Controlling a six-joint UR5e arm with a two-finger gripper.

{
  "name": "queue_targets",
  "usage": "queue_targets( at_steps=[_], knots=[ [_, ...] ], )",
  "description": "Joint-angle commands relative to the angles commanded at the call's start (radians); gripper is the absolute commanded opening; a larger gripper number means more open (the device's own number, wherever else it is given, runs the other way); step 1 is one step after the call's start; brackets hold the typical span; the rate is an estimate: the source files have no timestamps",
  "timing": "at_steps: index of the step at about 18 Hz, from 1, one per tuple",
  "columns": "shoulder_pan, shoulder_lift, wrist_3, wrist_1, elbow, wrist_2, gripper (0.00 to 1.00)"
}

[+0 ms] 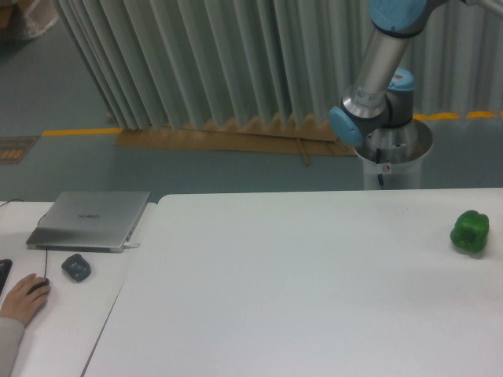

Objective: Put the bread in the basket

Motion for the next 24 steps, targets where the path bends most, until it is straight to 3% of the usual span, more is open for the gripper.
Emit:
queue_targets(
  at_steps=[6,9,14,18,24],
  knots=[
    [-0.074,0.057,-0.129,-0.083,-0.002,-0.063,1.0],
    [-0.123,0.098,-0.192,-0.075,-0.035,-0.061,1.0],
    [-0.189,0.117,-0.307,-0.071,-0.043,-0.052,1.0],
    [-0.241,0.161,-0.313,-0.057,-0.109,-0.051,1.0],
    [-0.253,0.164,-0.333,-0.055,-0.117,-0.046,1.0]
  ],
)
